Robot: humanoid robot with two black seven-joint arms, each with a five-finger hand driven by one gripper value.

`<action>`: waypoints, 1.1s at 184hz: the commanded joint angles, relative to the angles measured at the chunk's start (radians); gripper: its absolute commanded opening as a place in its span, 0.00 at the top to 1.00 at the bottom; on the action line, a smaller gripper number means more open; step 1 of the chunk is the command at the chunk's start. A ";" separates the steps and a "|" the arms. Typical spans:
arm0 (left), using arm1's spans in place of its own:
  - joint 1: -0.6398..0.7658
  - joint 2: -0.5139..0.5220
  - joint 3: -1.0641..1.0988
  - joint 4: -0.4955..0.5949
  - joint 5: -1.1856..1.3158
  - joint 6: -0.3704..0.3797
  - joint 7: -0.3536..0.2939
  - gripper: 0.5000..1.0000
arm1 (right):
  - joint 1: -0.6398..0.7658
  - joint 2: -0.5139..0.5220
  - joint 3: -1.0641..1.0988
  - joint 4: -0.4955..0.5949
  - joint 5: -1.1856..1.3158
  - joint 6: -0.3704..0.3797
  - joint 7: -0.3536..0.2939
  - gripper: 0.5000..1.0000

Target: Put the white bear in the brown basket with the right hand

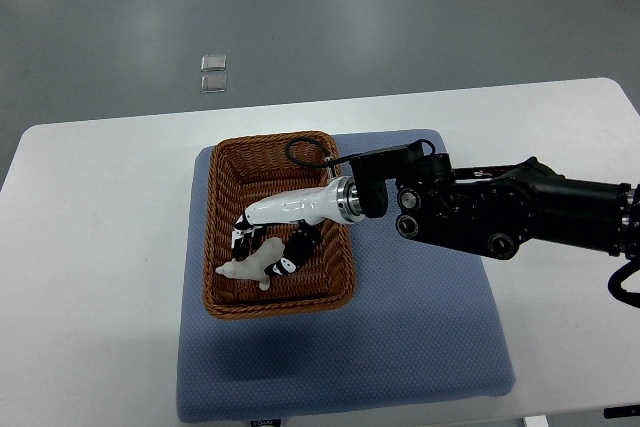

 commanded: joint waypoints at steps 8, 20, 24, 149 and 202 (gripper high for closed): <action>0.000 0.000 0.000 0.000 0.000 0.000 0.000 0.00 | 0.001 -0.006 0.002 0.000 0.009 0.001 0.001 0.24; 0.000 0.000 0.000 0.000 0.000 0.000 0.000 0.00 | 0.003 -0.009 0.008 0.001 0.010 0.003 0.002 0.21; 0.000 0.000 0.000 0.000 0.000 0.000 0.000 0.00 | 0.003 -0.011 0.010 0.001 0.012 0.003 0.002 0.20; 0.000 0.000 0.000 0.000 0.000 0.000 0.000 0.00 | -0.157 -0.115 0.529 -0.084 0.228 -0.037 0.005 0.17; 0.000 0.000 0.000 0.000 0.000 0.000 0.000 0.00 | -0.336 0.000 0.835 -0.216 0.317 -0.115 0.036 0.17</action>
